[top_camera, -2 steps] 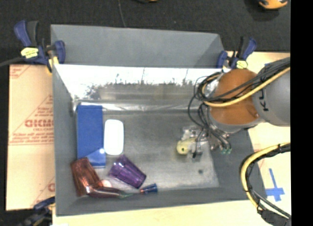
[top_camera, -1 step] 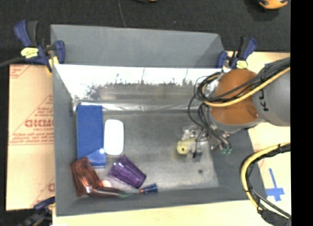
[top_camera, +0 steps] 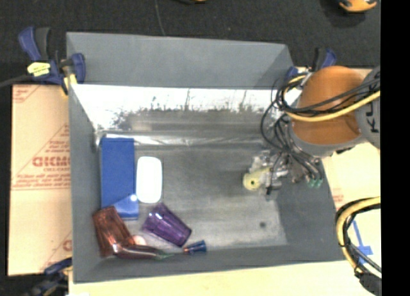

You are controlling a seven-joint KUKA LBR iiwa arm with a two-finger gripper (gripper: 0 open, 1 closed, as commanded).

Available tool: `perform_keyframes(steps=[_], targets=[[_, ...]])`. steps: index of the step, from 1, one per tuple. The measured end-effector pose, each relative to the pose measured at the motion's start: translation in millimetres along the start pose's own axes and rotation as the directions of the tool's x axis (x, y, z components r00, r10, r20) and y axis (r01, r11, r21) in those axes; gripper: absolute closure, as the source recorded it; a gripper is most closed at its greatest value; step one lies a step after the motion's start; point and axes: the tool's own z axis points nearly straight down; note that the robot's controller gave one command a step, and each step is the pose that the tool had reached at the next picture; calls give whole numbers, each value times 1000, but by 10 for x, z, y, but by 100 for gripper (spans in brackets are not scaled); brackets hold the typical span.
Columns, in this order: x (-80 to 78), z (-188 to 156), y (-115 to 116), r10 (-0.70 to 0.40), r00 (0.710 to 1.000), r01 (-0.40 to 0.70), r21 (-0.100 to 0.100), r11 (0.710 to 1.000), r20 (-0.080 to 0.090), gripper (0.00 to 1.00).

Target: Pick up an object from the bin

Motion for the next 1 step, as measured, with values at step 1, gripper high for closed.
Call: perform_keyframes(steps=[1], targets=[[46,-609,-5,29,1000,-29,-1,1000,0,100]])
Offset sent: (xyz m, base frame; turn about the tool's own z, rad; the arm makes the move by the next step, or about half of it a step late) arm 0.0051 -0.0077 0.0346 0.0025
